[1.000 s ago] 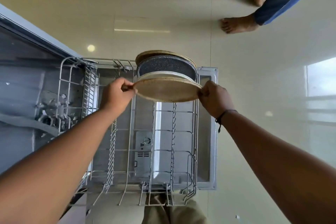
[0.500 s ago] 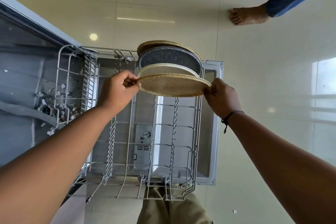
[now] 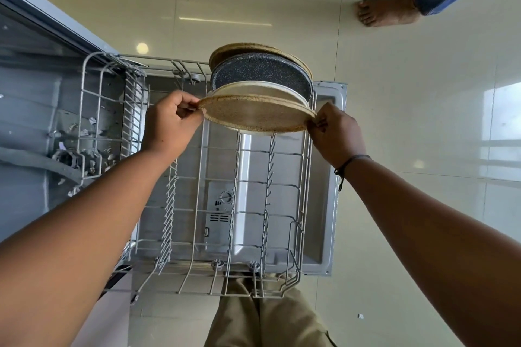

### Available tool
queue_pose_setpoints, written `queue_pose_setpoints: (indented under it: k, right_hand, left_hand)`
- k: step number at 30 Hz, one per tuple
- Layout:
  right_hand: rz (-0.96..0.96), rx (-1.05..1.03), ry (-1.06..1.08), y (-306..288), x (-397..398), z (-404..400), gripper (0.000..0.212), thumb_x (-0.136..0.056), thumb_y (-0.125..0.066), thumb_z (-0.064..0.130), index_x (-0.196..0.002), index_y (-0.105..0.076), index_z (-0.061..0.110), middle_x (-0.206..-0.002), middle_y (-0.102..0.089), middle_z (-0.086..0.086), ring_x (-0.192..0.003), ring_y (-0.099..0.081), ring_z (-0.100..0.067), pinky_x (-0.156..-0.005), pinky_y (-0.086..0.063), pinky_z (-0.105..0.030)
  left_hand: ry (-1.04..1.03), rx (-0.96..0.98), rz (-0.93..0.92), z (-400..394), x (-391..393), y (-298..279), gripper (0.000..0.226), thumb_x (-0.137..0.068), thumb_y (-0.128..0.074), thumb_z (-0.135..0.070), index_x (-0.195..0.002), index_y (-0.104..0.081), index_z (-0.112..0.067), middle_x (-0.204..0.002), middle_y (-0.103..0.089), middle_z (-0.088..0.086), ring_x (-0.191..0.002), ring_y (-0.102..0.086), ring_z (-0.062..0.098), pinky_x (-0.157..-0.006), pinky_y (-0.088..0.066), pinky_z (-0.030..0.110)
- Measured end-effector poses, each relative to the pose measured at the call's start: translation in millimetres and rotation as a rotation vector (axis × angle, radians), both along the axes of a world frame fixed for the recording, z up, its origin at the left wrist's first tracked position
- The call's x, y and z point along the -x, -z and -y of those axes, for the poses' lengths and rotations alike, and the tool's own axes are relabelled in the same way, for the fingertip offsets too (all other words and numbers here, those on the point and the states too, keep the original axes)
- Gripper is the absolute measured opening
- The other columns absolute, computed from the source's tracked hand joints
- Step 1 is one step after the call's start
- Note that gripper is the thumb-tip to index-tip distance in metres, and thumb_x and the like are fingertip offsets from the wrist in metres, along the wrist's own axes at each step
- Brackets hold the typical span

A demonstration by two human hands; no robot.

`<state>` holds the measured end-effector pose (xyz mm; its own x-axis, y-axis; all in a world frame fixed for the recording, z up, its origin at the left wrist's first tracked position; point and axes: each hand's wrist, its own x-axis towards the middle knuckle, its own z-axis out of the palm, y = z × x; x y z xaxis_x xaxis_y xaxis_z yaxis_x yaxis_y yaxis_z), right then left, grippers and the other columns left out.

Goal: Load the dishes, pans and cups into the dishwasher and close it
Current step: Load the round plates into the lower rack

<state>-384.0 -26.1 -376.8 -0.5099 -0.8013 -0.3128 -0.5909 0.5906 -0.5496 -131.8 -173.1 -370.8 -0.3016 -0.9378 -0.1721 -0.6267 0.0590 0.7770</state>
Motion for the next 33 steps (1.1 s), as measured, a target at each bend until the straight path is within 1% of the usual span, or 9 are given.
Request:
queue_pose_setpoints:
  k: [4,7,10,16,19,22,26,29,33]
  right_hand:
    - [-0.023,-0.111,-0.049,14,-5,0,0.014,-0.092,-0.058,0.029,-0.091,-0.056,0.015,-0.087,-0.063,-0.004,-0.075,-0.053,-0.026,-0.060,-0.034,-0.027]
    - [-0.032,-0.221,-0.070,21,-9,2,0.015,-0.093,-0.053,0.028,-0.097,-0.059,0.015,-0.094,-0.066,-0.008,-0.081,-0.056,-0.030,-0.063,-0.036,-0.028]
    - [0.035,-0.274,-0.025,24,-12,4,0.022,-0.094,-0.051,0.026,-0.111,-0.062,0.018,-0.102,-0.067,-0.011,-0.088,-0.058,-0.031,-0.068,-0.041,-0.029]
    - [0.159,-0.211,0.059,13,-13,-7,0.041,-0.092,-0.054,0.022,-0.132,-0.050,0.026,-0.118,-0.066,-0.003,-0.105,-0.062,-0.022,-0.081,-0.044,-0.025]
    - [0.159,-0.191,0.026,-2,-12,-18,0.046,-0.091,-0.056,0.021,-0.136,-0.046,0.023,-0.126,-0.063,-0.003,-0.113,-0.060,-0.023,-0.092,-0.046,-0.031]
    - [0.138,-0.241,-0.030,-19,-16,-32,0.048,-0.092,-0.055,0.023,-0.138,-0.041,0.023,-0.130,-0.060,-0.006,-0.114,-0.059,-0.027,-0.096,-0.048,-0.038]
    - [0.065,-0.373,-0.188,-49,-34,-50,0.055,-0.091,-0.054,0.029,-0.141,-0.031,0.025,-0.131,-0.059,-0.009,-0.113,-0.058,-0.031,-0.093,-0.049,-0.040]
    - [0.006,-0.448,-0.368,-86,-62,-58,0.063,-0.090,-0.056,0.034,-0.144,-0.025,0.023,-0.136,-0.052,-0.011,-0.117,-0.055,-0.031,-0.093,-0.049,-0.041]
    - [-0.187,-0.466,-0.719,-142,-107,-72,0.062,-0.087,-0.053,0.042,-0.140,-0.028,0.021,-0.137,-0.047,-0.009,-0.125,-0.045,-0.029,-0.099,-0.043,-0.042]
  left_hand:
    - [0.027,-0.061,0.095,-5,-5,13,0.013,-0.081,-0.072,-0.004,-0.093,-0.066,-0.003,-0.074,-0.060,-0.004,-0.061,-0.054,-0.008,-0.059,-0.040,0.002]
    - [0.050,-0.102,0.214,-6,-9,25,0.016,-0.080,-0.075,-0.015,-0.093,-0.067,-0.010,-0.085,-0.067,0.004,-0.071,-0.058,0.012,-0.065,-0.046,0.019]
    - [0.080,-0.225,0.278,-6,-11,34,0.015,-0.082,-0.073,-0.024,-0.093,-0.066,-0.017,-0.089,-0.066,0.001,-0.080,-0.060,0.016,-0.070,-0.044,0.024]
    - [0.113,-0.386,0.379,-16,-30,32,0.040,-0.088,-0.065,-0.033,-0.124,-0.058,-0.018,-0.128,-0.060,0.007,-0.114,-0.057,0.024,-0.099,-0.046,0.037]
    - [0.206,-0.449,0.486,-35,-47,20,0.044,-0.088,-0.063,-0.038,-0.128,-0.055,-0.020,-0.134,-0.056,0.011,-0.118,-0.055,0.028,-0.097,-0.046,0.037]
    - [0.216,-0.489,0.539,-62,-66,-2,0.042,-0.090,-0.062,-0.037,-0.128,-0.055,-0.020,-0.130,-0.058,0.014,-0.106,-0.060,0.028,-0.086,-0.049,0.031]
    - [0.166,-0.506,0.526,-107,-86,-48,0.041,-0.091,-0.061,-0.036,-0.128,-0.054,-0.021,-0.132,-0.057,0.009,-0.107,-0.060,0.023,-0.085,-0.048,0.028]
    - [0.127,-0.492,0.484,-149,-104,-98,0.040,-0.091,-0.059,-0.037,-0.129,-0.053,-0.024,-0.131,-0.057,0.002,-0.093,-0.060,0.012,-0.076,-0.048,0.025]
    - [0.066,-0.424,0.474,-216,-127,-169,0.042,-0.092,-0.056,-0.041,-0.131,-0.051,-0.025,-0.133,-0.057,-0.001,-0.106,-0.059,0.013,-0.091,-0.048,0.027]
